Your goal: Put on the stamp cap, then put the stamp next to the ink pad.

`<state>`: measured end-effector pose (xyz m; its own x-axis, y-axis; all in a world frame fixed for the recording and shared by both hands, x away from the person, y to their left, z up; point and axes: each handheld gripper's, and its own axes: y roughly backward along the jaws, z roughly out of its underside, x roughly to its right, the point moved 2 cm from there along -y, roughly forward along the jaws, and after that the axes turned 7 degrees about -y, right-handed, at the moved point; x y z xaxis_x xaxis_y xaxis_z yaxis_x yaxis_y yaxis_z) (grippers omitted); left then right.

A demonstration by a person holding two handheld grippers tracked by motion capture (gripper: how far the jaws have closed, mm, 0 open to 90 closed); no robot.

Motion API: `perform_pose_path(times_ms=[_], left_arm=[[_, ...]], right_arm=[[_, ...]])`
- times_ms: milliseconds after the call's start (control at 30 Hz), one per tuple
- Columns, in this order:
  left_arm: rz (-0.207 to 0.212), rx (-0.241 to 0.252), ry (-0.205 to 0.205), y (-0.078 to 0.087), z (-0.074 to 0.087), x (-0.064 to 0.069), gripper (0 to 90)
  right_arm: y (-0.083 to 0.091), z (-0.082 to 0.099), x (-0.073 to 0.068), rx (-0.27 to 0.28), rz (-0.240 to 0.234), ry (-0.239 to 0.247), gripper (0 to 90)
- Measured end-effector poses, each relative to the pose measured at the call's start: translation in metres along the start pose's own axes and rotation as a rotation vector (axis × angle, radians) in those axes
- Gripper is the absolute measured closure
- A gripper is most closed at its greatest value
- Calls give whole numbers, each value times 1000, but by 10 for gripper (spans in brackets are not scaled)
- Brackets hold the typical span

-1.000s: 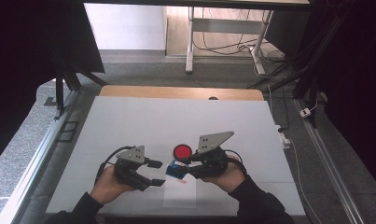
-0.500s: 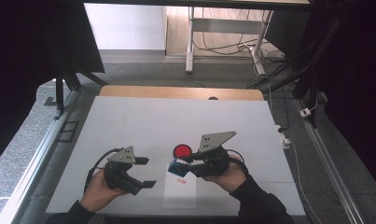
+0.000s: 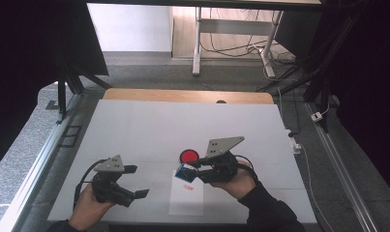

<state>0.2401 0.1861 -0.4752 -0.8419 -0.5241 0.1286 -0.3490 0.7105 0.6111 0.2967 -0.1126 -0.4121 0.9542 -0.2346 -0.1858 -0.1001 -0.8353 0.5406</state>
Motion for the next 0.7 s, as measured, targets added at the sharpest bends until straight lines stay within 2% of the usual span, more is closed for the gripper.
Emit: perform_pose_path(times_ms=[467, 600, 700], left_arm=[[-69, 19, 66, 14, 15, -2, 5], [-86, 8, 82, 15, 19, -2, 5], [-96, -5, 78, 15, 22, -1, 2]], right_arm=[[0, 1, 2, -6, 14, -10, 697], [0, 1, 3, -5, 16, -9, 697], [0, 1, 3, -8, 21, -6, 696]])
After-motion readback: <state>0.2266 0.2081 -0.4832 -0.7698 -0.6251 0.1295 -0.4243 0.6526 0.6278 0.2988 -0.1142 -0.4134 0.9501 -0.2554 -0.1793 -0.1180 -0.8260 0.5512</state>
